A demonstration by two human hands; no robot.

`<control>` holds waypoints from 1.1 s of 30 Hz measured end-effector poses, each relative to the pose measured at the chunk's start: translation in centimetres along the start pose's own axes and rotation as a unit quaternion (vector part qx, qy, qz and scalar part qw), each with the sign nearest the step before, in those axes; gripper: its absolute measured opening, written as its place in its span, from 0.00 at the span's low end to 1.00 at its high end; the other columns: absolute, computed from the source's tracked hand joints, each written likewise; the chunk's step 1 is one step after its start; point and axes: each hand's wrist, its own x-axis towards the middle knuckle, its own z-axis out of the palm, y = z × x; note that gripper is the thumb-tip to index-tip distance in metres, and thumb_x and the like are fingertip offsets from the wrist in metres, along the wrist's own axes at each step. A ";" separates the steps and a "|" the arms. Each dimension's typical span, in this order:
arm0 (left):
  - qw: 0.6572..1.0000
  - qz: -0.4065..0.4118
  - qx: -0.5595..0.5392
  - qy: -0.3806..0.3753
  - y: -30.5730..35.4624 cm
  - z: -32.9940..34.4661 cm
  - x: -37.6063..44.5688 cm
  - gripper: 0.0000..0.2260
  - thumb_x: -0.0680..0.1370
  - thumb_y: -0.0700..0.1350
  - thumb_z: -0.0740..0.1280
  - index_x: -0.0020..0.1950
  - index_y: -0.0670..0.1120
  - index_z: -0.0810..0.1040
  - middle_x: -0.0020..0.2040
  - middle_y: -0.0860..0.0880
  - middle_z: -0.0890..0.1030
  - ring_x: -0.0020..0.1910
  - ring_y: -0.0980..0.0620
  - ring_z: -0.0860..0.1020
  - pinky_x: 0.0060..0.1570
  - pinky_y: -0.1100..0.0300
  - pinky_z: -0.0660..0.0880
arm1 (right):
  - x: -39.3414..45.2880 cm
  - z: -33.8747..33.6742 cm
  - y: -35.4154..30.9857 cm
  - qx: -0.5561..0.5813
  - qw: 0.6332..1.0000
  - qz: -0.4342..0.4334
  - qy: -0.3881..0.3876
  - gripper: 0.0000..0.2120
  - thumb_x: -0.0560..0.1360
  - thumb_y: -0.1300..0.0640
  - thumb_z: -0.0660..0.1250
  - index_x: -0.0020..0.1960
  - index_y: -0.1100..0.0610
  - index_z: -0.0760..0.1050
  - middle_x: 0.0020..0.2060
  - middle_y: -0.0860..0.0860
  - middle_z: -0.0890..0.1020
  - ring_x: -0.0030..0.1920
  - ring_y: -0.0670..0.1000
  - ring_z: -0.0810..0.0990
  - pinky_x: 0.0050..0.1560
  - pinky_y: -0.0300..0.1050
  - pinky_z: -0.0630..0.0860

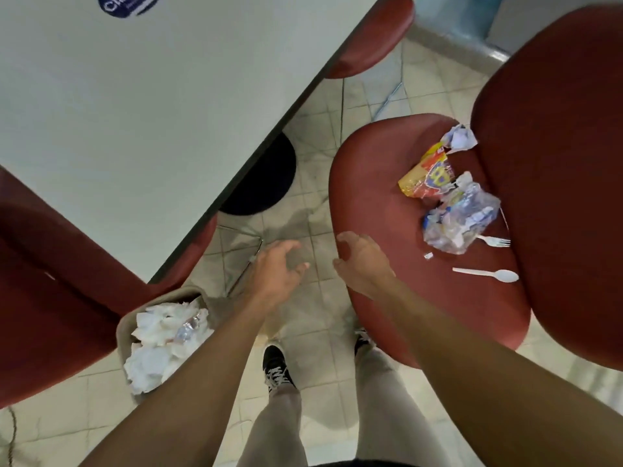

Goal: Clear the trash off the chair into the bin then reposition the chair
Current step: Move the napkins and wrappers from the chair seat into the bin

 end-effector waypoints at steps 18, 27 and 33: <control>0.979 0.179 0.083 -0.059 24.4 13.2 21.4 0.17 0.72 0.49 0.71 0.60 0.53 0.77 0.56 0.51 0.78 0.54 0.50 0.77 0.54 0.54 0.74 | 14.1 -17.8 18.6 0.056 0.986 0.106 0.115 0.19 0.73 0.57 0.66 0.64 0.51 0.73 0.60 0.56 0.73 0.62 0.57 0.73 0.62 0.49 0.69; 0.956 0.243 0.133 -0.096 28.9 20.0 29.4 0.17 0.71 0.45 0.71 0.60 0.51 0.78 0.56 0.48 0.77 0.56 0.47 0.75 0.53 0.53 0.74 | 21.4 -18.8 24.1 0.071 0.981 0.135 0.122 0.24 0.71 0.61 0.66 0.67 0.54 0.73 0.63 0.55 0.73 0.64 0.57 0.72 0.64 0.46 0.67; 0.944 0.251 0.193 -0.094 29.8 23.9 32.8 0.22 0.70 0.43 0.70 0.64 0.55 0.76 0.69 0.48 0.69 0.65 0.45 0.68 0.55 0.53 0.71 | 25.0 -17.9 26.7 0.055 0.984 0.144 0.093 0.25 0.70 0.63 0.63 0.66 0.50 0.73 0.65 0.55 0.72 0.66 0.58 0.71 0.66 0.49 0.69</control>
